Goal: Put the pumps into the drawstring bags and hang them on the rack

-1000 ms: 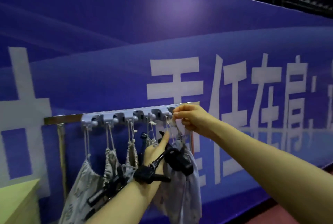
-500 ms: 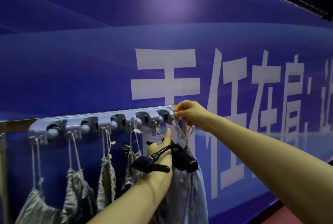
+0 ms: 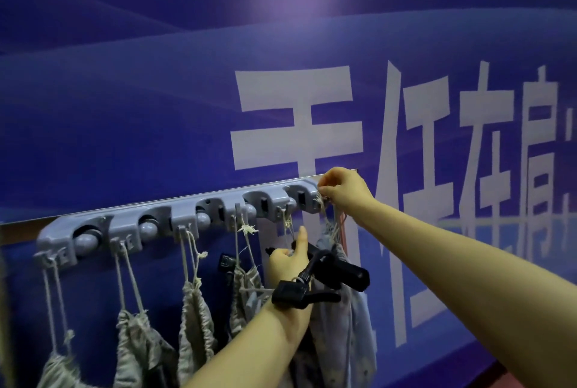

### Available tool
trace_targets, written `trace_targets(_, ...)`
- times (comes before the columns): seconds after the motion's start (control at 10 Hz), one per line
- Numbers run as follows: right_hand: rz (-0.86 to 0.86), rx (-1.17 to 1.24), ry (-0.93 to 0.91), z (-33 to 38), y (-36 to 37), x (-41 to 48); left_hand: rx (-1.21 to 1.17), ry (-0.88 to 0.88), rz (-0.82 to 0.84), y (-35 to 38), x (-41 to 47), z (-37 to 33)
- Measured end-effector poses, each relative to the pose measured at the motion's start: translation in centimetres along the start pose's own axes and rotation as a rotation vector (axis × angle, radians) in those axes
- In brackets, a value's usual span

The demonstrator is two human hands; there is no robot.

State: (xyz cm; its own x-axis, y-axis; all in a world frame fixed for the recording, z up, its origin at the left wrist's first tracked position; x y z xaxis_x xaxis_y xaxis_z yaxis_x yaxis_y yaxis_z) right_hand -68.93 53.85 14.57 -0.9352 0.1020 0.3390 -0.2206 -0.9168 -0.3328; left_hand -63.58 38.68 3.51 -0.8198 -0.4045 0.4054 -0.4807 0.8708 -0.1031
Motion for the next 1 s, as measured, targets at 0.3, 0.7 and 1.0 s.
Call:
trace_targets(0.3, 0.077, 0.059, 0.152, -4.5, 0.7, -0.4, -0.018, -0.113, 0.237, 0.9, -0.4, 3.0)
trace_targets(0.7, 0.145, -0.024, 0.066, -0.7, 0.2, -7.8, -0.158, -0.350, 0.284, -6.7, -3.6, 1.3)
trace_targets(1.0, 0.319, 0.078, 0.035, 6.0, 5.4, -13.8, -0.174, -0.229, 0.208, -17.1, -5.7, -4.4)
Point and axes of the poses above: each hand's wrist, its own x-axis towards the middle knuckle, its own y-axis out of the palm, z = x × y, the point moved 8 cm from there along x, towards the middle knuckle, and after that the axes turned 13 degrees about y, right-handed, at the moved point
